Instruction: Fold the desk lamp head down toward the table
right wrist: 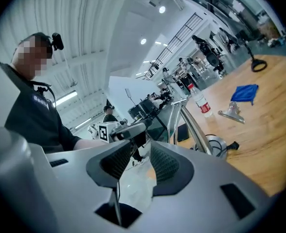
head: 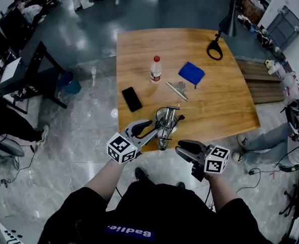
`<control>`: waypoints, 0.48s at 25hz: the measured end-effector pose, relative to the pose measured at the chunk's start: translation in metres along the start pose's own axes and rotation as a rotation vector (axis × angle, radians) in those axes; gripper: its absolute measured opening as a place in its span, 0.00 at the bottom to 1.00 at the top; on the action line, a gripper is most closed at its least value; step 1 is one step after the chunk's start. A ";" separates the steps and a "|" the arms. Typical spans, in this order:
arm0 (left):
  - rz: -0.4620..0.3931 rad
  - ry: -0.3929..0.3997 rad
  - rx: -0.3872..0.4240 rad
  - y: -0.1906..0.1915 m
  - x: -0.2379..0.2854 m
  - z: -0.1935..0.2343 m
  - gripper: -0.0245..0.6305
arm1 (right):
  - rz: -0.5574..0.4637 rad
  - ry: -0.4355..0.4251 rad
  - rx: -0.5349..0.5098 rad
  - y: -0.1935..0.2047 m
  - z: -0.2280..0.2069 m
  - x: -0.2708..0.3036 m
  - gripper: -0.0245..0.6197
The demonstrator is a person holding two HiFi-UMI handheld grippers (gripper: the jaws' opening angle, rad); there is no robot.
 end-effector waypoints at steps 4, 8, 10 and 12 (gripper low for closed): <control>-0.019 -0.184 -0.024 -0.015 -0.015 -0.058 0.27 | 0.004 -0.014 -0.121 0.006 0.016 -0.036 0.24; -0.082 -0.293 -0.077 -0.025 -0.025 -0.123 0.27 | -0.032 -0.083 -0.195 0.004 0.039 -0.067 0.24; -0.096 -0.318 -0.090 -0.030 -0.022 -0.162 0.27 | -0.045 -0.115 -0.214 0.000 0.051 -0.087 0.24; -0.111 -0.327 -0.097 -0.039 -0.015 -0.202 0.23 | -0.049 -0.145 -0.237 -0.006 0.065 -0.109 0.21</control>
Point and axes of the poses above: the fingertips, and each gripper's own axes: x forward along the fingers, z to its left, y out of its underside, the point moved 4 cm from there along -x, backward along the fingers, and after that the axes turned 8 degrees about -z, right-handed, at the moved point
